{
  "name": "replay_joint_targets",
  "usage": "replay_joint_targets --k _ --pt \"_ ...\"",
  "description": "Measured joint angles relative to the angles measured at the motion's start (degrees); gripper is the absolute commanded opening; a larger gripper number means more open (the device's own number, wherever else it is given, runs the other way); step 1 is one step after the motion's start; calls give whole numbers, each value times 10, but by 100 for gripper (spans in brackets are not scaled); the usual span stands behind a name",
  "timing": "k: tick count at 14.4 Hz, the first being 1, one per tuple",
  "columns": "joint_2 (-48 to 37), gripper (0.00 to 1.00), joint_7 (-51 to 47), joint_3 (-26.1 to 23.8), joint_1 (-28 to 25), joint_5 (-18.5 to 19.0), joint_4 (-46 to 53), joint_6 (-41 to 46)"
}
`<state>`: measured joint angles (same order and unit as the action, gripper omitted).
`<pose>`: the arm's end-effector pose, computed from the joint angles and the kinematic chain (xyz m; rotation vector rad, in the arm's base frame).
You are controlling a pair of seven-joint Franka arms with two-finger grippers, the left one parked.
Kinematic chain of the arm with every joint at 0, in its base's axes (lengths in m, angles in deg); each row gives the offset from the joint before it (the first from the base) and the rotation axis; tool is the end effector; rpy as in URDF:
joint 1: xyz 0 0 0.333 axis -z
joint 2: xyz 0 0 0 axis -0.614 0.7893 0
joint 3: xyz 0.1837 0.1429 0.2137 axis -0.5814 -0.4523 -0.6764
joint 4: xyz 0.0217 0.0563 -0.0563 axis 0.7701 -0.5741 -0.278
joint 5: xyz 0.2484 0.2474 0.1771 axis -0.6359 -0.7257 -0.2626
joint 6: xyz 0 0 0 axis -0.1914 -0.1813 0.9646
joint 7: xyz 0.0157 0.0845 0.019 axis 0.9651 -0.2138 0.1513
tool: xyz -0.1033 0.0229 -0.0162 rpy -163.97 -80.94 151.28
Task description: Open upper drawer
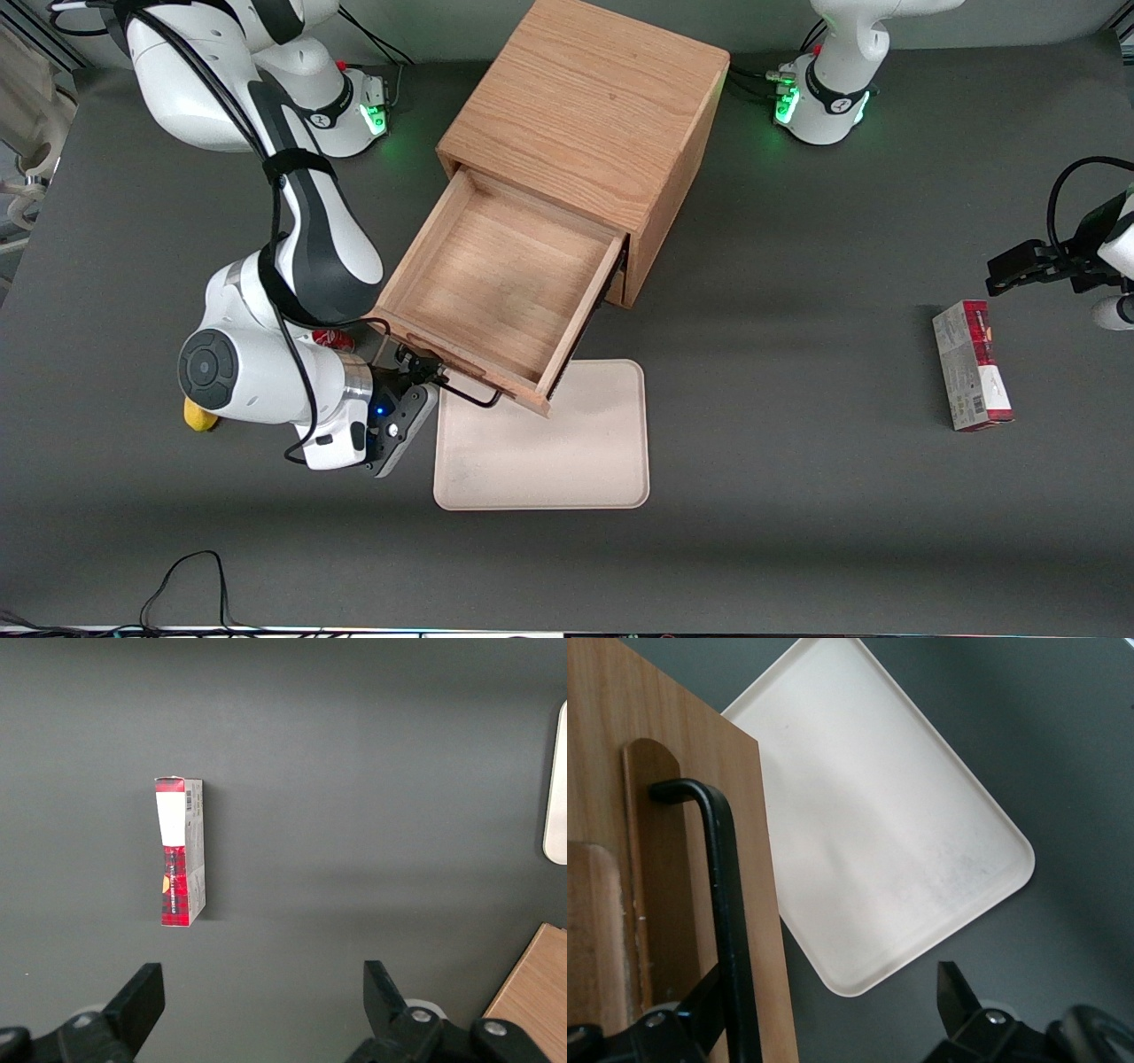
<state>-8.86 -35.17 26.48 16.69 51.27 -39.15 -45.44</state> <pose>0.6956 0.2559 0.3936 -2.5600 -1.2421 -0.0604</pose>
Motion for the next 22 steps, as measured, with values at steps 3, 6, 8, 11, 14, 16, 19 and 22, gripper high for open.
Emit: replay_joint_targets --k 3,6,8,11,14,16,19,22 --pt "-8 100 0 0 9 -9 24 20" --pt "-28 100 0 4 13 -10 36 50" --pt "-46 100 0 8 15 -9 38 72" --pt "-80 100 0 23 21 32 37 126" --pt "-155 100 -45 38 22 118 -34 164" --pt "-217 100 -74 53 21 135 -109 165" --pt "-292 100 -144 90 22 149 -217 163" --pt "-315 99 -232 103 22 198 -284 142"
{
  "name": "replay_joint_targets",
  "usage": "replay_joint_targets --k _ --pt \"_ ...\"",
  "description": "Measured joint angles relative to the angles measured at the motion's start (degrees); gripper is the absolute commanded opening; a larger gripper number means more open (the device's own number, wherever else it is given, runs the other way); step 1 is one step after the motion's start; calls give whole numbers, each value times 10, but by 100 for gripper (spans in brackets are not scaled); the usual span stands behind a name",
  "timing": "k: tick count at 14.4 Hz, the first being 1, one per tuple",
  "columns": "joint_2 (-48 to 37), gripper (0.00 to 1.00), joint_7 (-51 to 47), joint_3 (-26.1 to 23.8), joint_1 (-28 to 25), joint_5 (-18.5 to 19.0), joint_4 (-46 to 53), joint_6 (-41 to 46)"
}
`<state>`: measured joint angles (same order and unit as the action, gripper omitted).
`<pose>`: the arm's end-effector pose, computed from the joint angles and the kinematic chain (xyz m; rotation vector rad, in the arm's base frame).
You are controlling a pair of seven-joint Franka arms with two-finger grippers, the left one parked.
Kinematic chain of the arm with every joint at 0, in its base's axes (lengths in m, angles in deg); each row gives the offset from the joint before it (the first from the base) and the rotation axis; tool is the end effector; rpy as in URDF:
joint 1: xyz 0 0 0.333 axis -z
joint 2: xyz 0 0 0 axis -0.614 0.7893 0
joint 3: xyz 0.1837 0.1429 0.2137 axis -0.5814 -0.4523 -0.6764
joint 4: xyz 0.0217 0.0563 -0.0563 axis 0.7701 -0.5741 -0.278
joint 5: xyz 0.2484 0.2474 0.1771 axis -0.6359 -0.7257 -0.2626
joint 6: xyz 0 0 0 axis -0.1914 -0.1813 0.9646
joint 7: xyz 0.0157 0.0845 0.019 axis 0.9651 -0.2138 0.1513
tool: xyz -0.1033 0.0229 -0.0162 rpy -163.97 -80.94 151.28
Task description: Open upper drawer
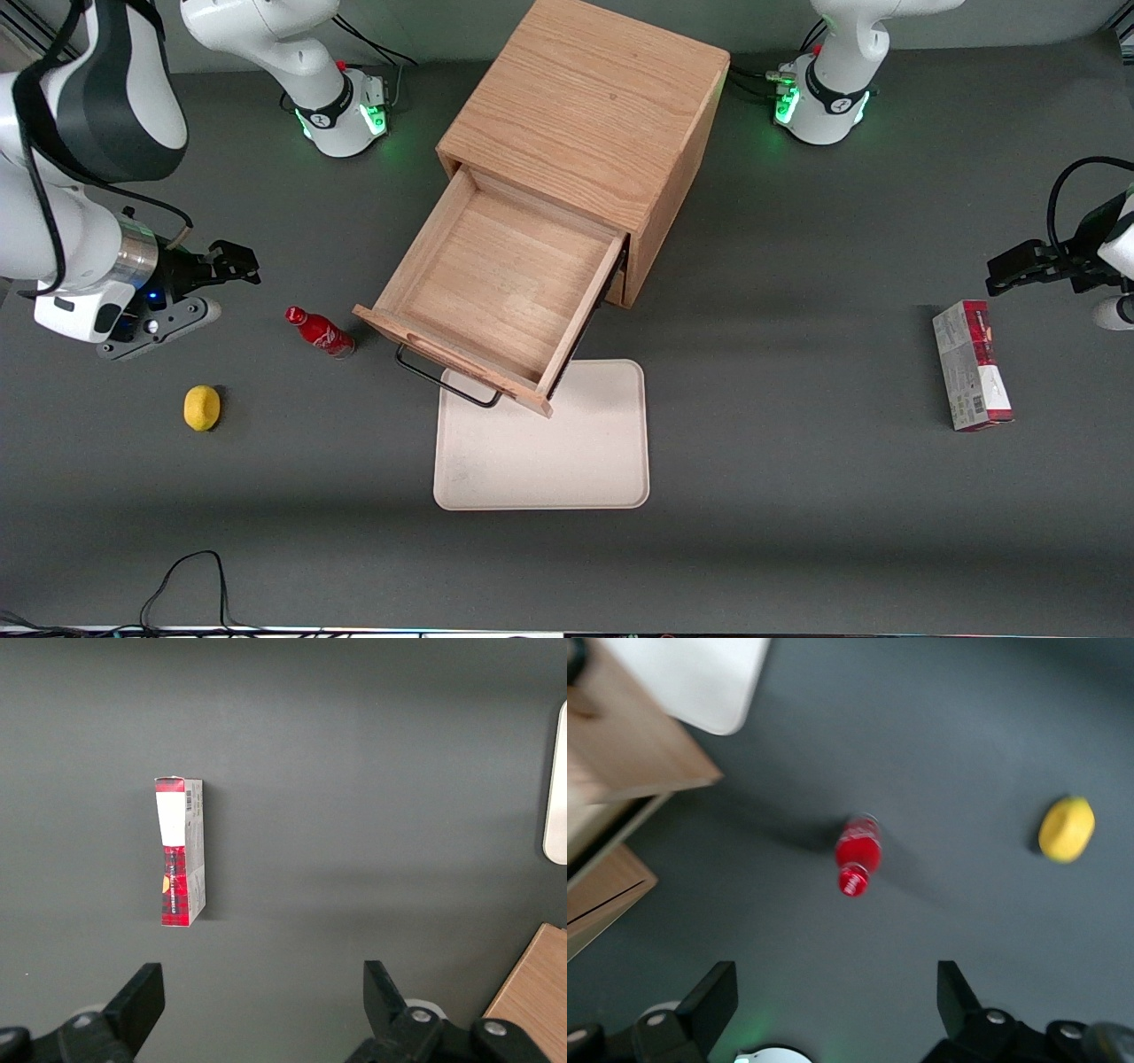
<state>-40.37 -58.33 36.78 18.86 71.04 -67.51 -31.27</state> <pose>0.5741 0.0522 0.5062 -3.0689 -0.5622 0.3251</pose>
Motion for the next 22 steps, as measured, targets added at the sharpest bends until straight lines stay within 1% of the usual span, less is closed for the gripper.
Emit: replay_joint_targets --k 2,4,6,9,11,13,15,17,19,21,22 --pt "0 100 -66 8 0 0 -6 1" --pt "-3 100 -114 29 2 -13 -6 1" --pt "-12 100 -120 37 3 -28 -6 1" --pt "-46 100 -117 36 1 -33 -10 1" --pt "-86 100 -115 36 0 -31 -37 -15" --pt "-136 100 -113 32 -2 -13 -80 -32" --pt "-176 100 -105 20 7 -1 -103 -25" --pt "-188 100 -96 -14 39 -1 -101 -12" --pt "-171 100 -93 -43 72 -1 -78 20" --pt "-134 100 -72 -72 105 -1 -36 53" --pt "-114 100 -67 -79 111 -1 -14 59"
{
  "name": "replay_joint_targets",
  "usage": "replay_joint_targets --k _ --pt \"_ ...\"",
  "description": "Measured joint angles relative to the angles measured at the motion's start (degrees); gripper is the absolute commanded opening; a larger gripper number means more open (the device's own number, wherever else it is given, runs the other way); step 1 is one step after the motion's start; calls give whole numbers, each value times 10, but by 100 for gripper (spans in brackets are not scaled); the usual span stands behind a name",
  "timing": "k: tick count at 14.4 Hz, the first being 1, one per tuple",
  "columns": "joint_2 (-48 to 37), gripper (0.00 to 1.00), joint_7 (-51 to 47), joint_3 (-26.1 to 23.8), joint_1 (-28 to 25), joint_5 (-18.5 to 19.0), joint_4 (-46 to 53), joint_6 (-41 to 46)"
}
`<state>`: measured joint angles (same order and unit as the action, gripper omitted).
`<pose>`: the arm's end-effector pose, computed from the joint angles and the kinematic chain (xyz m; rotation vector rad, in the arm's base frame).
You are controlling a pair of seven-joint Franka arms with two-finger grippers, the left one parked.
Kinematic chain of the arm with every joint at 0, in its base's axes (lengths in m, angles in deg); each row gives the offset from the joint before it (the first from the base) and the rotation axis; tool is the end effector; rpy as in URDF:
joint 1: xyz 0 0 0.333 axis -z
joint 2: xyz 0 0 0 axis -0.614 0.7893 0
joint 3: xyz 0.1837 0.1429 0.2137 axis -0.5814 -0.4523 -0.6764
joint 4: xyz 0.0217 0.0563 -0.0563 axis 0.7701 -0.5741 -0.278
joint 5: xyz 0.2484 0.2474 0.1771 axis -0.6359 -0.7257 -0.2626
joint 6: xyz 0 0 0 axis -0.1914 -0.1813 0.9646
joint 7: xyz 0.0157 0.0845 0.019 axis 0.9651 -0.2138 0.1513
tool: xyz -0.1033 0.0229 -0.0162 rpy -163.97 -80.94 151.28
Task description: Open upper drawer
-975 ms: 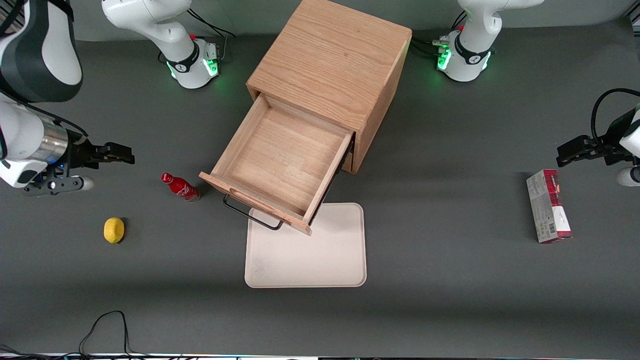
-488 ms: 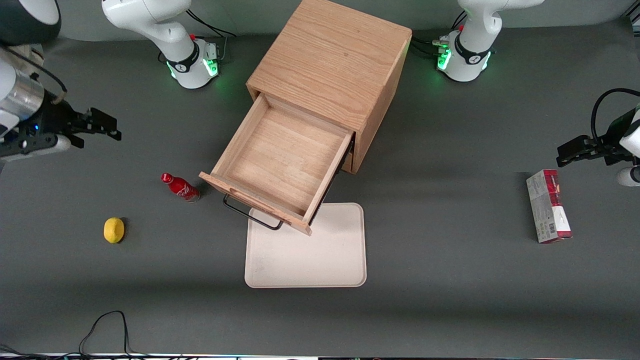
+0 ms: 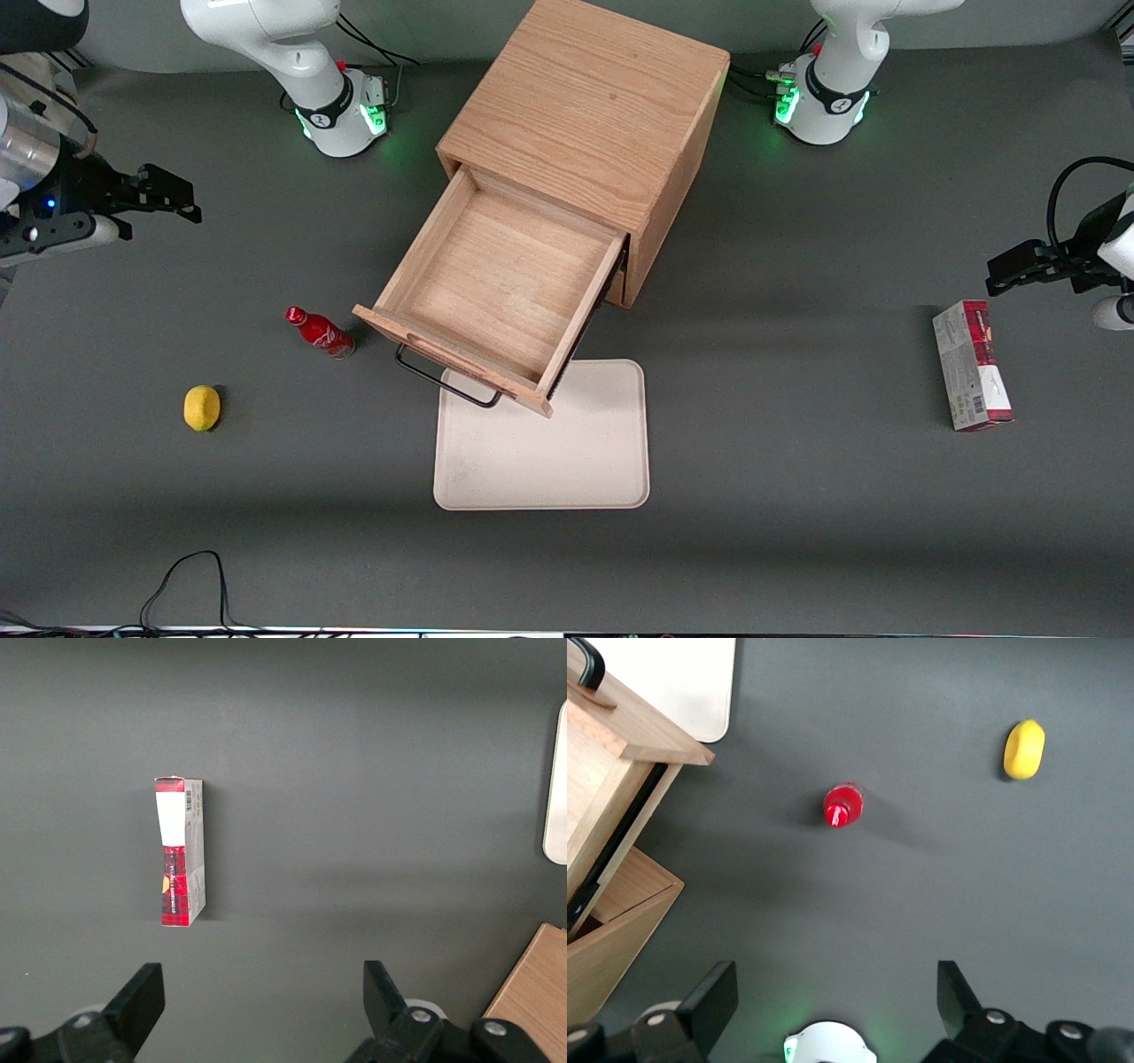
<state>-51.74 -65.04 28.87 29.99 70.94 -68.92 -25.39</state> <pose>0.5192 0.0105 0.5946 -3.0848 -0.2991 0.2143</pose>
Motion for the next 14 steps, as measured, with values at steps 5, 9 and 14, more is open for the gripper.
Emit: replay_joint_targets --k 5,9,14 --pt "55 100 1 23 -32 -1 54 3" --pt "60 100 1 46 -43 -1 58 2" --pt "61 100 1 44 -41 -1 58 2"
